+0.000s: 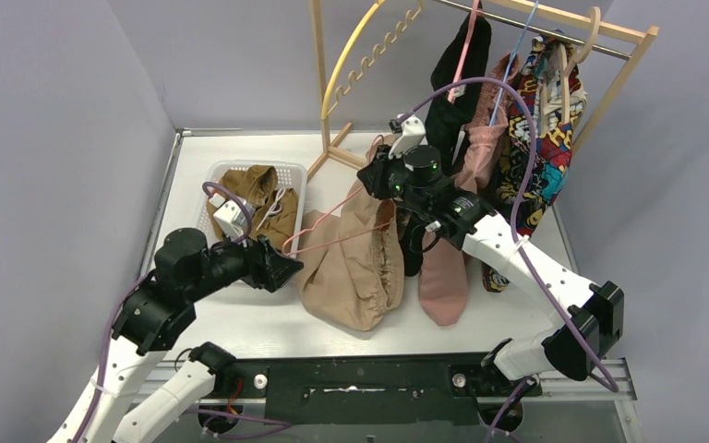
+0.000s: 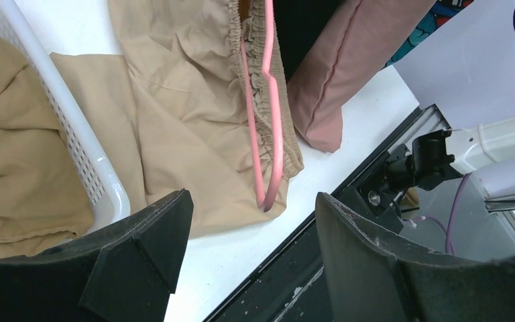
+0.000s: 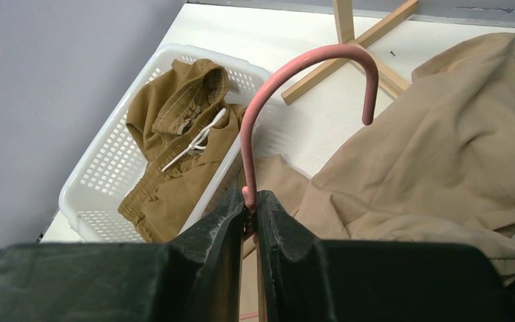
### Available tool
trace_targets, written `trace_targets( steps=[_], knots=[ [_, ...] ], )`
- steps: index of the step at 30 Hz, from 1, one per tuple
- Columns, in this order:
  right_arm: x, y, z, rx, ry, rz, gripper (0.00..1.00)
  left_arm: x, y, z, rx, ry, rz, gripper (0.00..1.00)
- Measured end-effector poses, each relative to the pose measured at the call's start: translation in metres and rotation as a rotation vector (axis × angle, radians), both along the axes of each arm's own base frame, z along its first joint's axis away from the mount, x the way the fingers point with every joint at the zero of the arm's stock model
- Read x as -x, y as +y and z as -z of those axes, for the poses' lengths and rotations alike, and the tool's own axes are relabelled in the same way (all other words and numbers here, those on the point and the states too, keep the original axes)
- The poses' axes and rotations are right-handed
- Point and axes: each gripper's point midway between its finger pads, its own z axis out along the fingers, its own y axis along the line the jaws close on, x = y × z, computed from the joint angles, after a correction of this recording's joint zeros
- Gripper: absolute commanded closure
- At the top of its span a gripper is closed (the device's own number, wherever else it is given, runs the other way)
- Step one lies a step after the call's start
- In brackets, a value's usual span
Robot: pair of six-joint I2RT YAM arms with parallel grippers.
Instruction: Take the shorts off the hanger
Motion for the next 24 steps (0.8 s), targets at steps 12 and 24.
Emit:
trace_targets(
  steps=[12,24],
  knots=[
    [0.01,0.016,0.018,0.047,0.028,-0.057,0.97,-0.02,-0.006,0.019,-0.054,0.062,-0.02,0.69],
    [0.013,0.023,0.038,0.107,0.058,-0.086,0.64,-0.017,-0.007,0.016,-0.061,0.047,0.002,1.0]
  ],
)
